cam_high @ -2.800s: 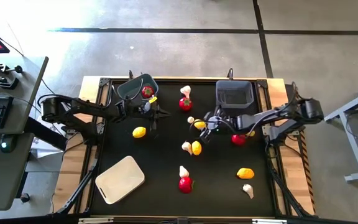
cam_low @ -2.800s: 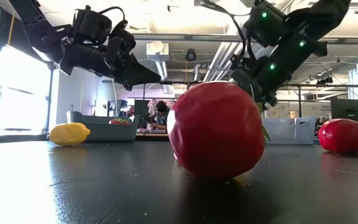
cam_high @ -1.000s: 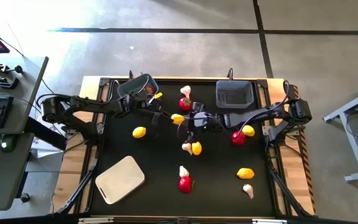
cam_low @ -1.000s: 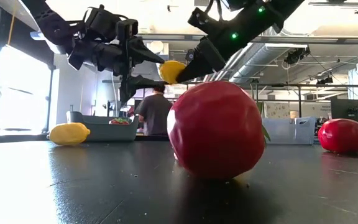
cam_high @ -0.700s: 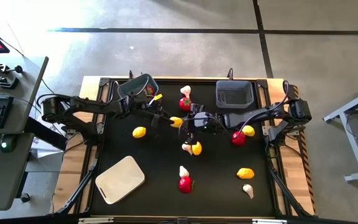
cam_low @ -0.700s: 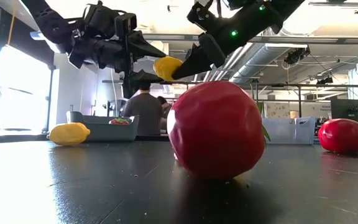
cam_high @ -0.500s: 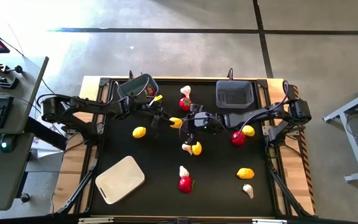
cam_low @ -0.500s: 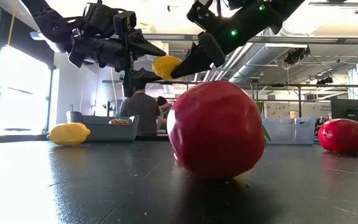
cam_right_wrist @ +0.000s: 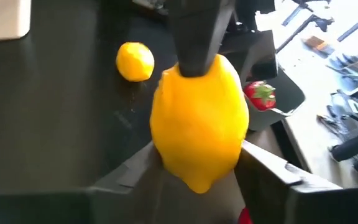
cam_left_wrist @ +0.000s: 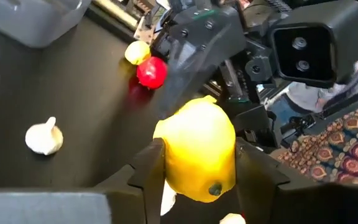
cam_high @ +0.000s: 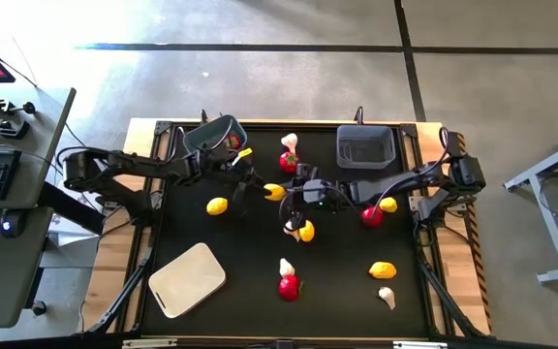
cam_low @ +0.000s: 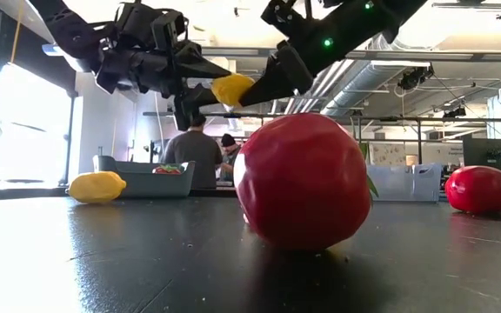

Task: Sort produce into baskets
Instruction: Put the yellow lemon into the white bin

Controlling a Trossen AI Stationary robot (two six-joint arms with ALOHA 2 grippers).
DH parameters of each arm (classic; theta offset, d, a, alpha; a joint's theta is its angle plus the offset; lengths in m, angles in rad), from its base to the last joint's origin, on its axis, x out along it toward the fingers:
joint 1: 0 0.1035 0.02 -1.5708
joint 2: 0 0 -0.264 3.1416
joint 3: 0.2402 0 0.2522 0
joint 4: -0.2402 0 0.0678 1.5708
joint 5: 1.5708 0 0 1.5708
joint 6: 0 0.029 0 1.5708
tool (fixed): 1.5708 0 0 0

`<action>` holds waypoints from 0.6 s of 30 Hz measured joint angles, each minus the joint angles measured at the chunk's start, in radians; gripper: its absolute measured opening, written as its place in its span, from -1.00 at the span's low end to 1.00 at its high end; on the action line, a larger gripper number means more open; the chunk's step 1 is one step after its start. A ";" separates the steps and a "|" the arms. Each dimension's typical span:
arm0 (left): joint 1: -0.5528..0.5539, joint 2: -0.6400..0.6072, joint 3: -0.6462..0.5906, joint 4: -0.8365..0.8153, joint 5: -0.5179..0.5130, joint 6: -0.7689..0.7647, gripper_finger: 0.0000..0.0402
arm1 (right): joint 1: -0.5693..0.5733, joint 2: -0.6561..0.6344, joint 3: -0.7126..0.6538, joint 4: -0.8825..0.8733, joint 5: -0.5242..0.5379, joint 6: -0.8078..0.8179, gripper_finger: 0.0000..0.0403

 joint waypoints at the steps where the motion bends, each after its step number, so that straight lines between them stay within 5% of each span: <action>1: 0.000 -0.011 0.000 -0.002 0.001 0.010 -0.36 | 0.003 0.000 0.000 0.008 0.020 0.007 -0.02; 6: -0.005 -0.101 -0.001 -0.045 0.011 0.027 -0.39 | 0.020 -0.013 0.001 0.038 0.102 0.020 0.30; 11: -0.044 -0.250 -0.002 -0.237 0.022 0.095 -0.39 | 0.020 -0.085 0.001 -0.024 0.130 0.036 0.38; 18: -0.238 -0.463 -0.001 -0.562 -0.124 0.112 -0.40 | -0.043 -0.131 -0.033 -0.079 0.019 0.107 0.39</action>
